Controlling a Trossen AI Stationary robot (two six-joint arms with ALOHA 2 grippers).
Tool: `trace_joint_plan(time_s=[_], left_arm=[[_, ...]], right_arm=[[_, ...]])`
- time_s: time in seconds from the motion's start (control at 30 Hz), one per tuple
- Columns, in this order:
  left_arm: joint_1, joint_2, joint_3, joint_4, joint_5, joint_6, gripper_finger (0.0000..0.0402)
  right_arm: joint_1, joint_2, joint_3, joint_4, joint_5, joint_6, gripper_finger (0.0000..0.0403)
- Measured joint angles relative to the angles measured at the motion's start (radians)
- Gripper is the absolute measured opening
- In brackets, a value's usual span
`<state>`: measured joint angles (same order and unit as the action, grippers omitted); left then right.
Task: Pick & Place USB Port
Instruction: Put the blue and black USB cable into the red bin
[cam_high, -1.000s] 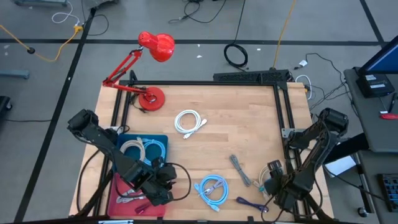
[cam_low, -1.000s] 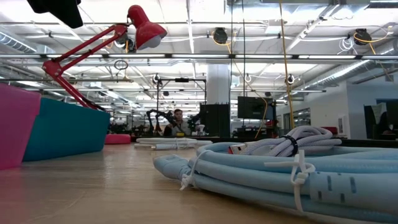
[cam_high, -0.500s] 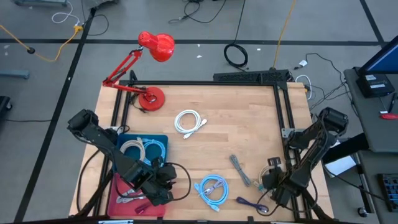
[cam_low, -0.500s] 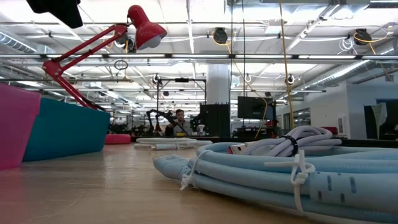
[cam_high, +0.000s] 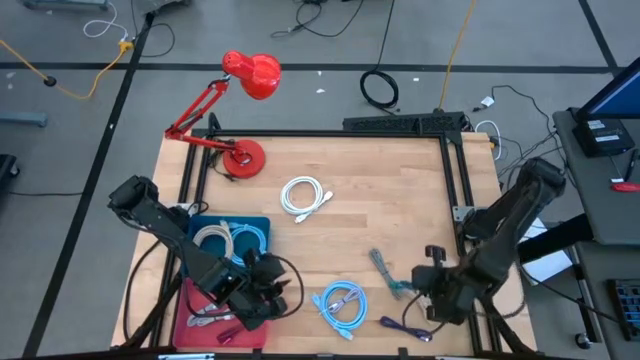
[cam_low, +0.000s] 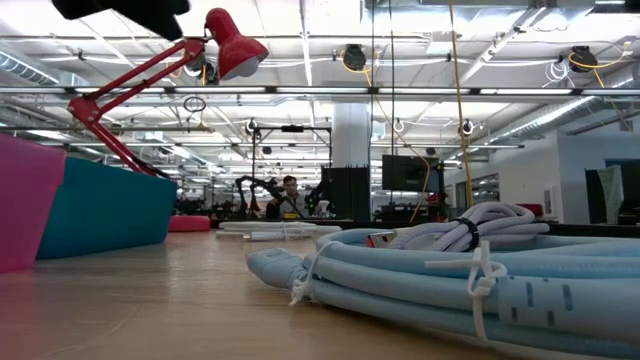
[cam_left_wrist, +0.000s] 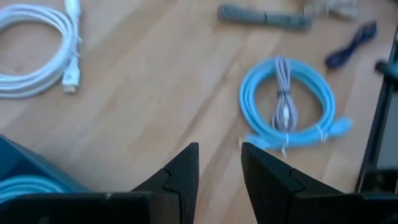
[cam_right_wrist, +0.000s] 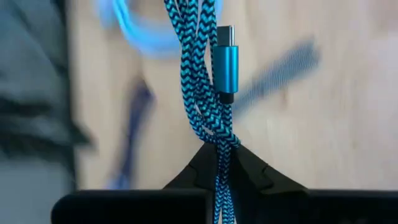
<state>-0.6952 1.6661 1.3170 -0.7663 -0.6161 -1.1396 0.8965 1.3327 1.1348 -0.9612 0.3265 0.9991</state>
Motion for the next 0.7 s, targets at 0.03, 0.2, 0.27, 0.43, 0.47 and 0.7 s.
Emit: trace_joint_plan(time_s=[0.03, 0.2, 0.27, 0.43, 0.47, 0.7], left_arm=[[0.001, 0.0, 0.0, 0.007, -0.02, -0.009, 0.0122], [0.035, 0.0, 0.0, 0.027, -0.099, -0.048, 0.0122], [0.065, 0.0, 0.0, 0.073, -0.117, -0.014, 0.0122], [0.196, -0.018, -0.001, 0.378, -0.064, 0.282, 0.0122], [0.228, -0.023, 0.0, 0.463, -0.036, 0.355, 0.0122], [0.362, -0.159, 0.0, 0.752, 0.173, 0.721, 0.0124]], right_arm=[[-0.009, -0.016, 0.031, 0.001, 0.057, 0.01, 0.001], [-0.067, -0.069, 0.163, 0.101, 0.307, -0.065, 0.001], [-0.097, -0.075, 0.196, 0.218, 0.358, -0.15, 0.001], [-0.166, -0.068, 0.211, 0.644, 0.379, -0.451, 0.0009], [-0.175, -0.062, 0.211, 0.71, 0.38, -0.495, 0.0009], [-0.182, -0.048, 0.211, 0.82, 0.382, -0.569, 0.0009]])
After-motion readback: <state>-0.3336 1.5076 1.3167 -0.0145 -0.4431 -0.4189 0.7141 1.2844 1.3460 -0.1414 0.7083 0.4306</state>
